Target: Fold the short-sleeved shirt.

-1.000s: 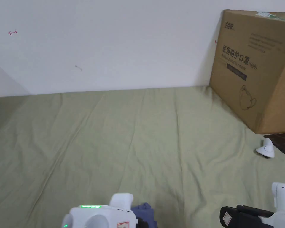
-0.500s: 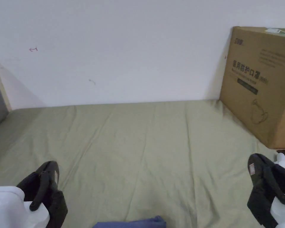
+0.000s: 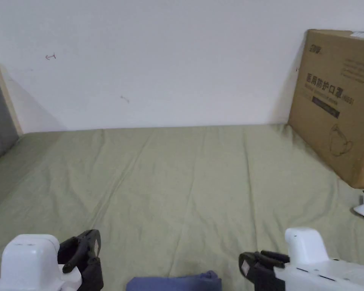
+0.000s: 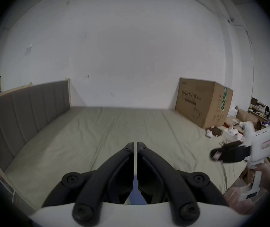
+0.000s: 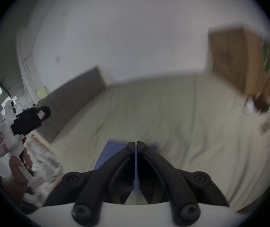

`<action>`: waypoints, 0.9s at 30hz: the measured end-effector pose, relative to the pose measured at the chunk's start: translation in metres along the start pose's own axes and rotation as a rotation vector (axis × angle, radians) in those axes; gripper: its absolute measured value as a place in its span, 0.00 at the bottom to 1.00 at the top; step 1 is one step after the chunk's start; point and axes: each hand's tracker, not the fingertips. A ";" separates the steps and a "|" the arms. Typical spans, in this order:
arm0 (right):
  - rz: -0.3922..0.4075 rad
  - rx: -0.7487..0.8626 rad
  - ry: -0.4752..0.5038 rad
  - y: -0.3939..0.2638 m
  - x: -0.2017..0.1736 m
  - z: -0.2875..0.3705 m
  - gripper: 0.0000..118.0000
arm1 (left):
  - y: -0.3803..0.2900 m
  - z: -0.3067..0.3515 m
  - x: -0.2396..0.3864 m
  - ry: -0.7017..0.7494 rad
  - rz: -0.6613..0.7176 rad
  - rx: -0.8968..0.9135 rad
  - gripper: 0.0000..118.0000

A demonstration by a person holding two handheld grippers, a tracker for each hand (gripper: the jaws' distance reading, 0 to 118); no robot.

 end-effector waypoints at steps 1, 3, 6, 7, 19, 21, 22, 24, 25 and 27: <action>-0.021 -0.060 -0.042 -0.006 0.008 -0.023 0.01 | -0.006 -0.002 -0.005 0.000 0.006 -0.028 0.03; -0.008 -0.181 -0.068 -0.017 0.018 -0.060 0.01 | -0.016 -0.007 -0.016 -0.019 0.036 -0.089 0.03; 0.036 -0.322 -0.136 -0.035 0.028 -0.106 0.01 | -0.035 -0.019 -0.035 -0.107 0.138 -0.204 0.03; 0.064 -0.372 -0.189 -0.040 0.032 -0.120 0.01 | -0.042 -0.028 -0.045 -0.166 0.188 -0.262 0.03; 0.028 -0.390 -0.220 -0.048 0.044 -0.136 0.01 | -0.153 -0.168 -0.146 -0.590 0.871 -0.705 1.00; 0.014 -0.384 -0.213 -0.048 0.044 -0.134 0.01 | -0.177 -0.185 -0.119 -0.684 0.962 -0.755 1.00; 0.006 -0.386 -0.209 -0.047 0.045 -0.135 0.01 | -0.181 -0.191 -0.112 -0.784 0.988 -0.728 1.00; -0.003 -0.391 -0.204 -0.046 0.047 -0.135 0.02 | -0.187 -0.209 -0.110 -0.941 1.036 -0.708 1.00; -0.008 -0.394 -0.202 -0.045 0.047 -0.135 0.02 | -0.194 -0.220 -0.102 -0.955 1.062 -0.756 1.00; -0.016 -0.396 -0.201 -0.045 0.047 -0.135 0.02 | -0.194 -0.229 -0.088 -0.947 1.017 -0.760 0.99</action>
